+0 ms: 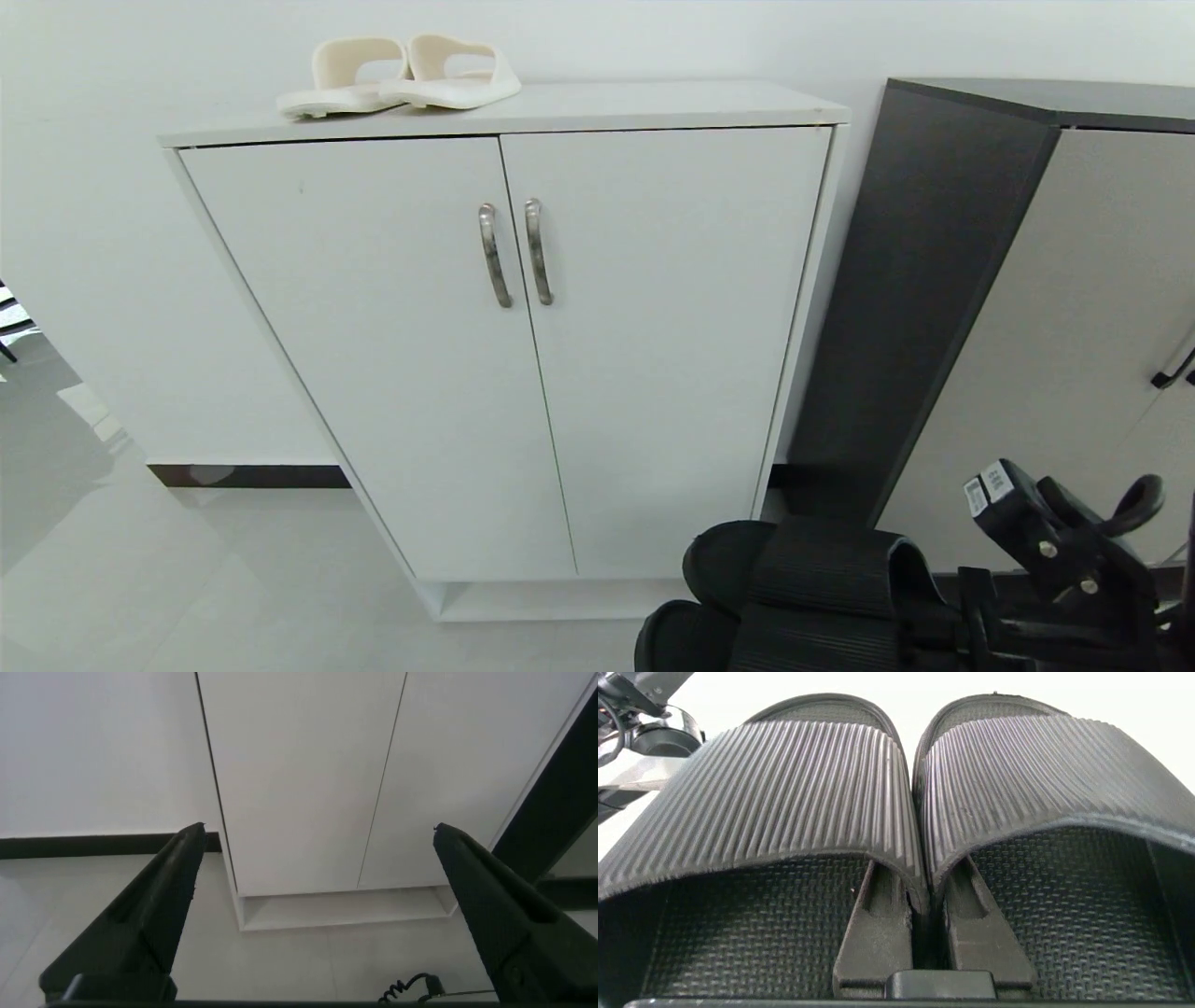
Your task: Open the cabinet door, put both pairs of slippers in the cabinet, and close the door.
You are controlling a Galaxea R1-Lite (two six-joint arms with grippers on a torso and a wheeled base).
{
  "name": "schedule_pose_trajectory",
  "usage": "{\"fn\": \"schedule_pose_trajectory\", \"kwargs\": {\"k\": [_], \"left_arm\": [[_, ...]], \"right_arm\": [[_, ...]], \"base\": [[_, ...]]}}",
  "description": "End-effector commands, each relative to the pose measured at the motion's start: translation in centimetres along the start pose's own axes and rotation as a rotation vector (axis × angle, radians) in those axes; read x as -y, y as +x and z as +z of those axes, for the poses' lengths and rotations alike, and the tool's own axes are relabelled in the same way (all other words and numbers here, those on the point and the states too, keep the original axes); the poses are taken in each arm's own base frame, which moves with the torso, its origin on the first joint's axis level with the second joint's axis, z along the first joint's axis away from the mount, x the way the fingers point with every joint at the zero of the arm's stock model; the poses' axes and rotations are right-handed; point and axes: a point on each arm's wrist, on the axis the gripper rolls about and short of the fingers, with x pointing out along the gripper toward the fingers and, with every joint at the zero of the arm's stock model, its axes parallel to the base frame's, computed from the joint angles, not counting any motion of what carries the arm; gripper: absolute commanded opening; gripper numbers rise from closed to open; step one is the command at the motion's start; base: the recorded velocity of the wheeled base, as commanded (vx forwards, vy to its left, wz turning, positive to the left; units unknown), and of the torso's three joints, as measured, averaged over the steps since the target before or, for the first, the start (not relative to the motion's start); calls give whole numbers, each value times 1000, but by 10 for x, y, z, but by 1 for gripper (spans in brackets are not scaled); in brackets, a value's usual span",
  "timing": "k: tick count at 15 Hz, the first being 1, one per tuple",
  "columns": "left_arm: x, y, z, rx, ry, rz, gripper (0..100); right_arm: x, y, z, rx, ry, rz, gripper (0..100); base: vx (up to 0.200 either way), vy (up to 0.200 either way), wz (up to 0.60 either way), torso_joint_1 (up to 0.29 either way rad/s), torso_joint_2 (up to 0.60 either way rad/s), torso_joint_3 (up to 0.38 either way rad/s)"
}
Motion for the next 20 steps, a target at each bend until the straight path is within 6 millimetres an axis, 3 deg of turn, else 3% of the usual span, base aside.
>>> {"fn": "schedule_pose_trajectory", "kwargs": {"k": [1,5,9,10,12,13,14,16,18,20], "left_arm": [[0,0,0,0,1,1,100],[0,0,0,0,2,-1,100],[0,0,0,0,14,1,100],[0,-2,13,36,43,-11,100],[3,-1,96,85,-121,-287,100],[5,7,110,51,-122,-391,100],[11,32,126,-60,-134,-578,100],[22,68,143,-103,-129,-755,100],[35,104,155,-55,-122,-820,100],[56,133,156,-85,-117,-772,100]], "right_arm": [[0,0,0,1,-1,-1,0],[-1,-4,-2,2,-35,1,0],[-3,-7,0,16,-43,22,0],[-3,-8,0,20,-44,23,0],[-4,-8,1,22,-45,26,0],[-4,-8,1,22,-45,26,0],[-4,-8,1,22,-44,26,0],[-4,-8,1,22,-45,26,0],[-4,-8,1,22,-44,26,0],[-3,-7,1,21,-43,26,0]], "base": [[200,0,0,-32,119,100],[200,0,0,-8,36,31],[0,0,0,0,0,0],[0,0,0,0,0,0],[0,0,0,0,0,0],[0,0,0,0,0,0],[0,0,0,0,0,0],[0,0,0,0,0,0],[0,0,0,0,0,0],[0,0,0,0,0,0]]}}
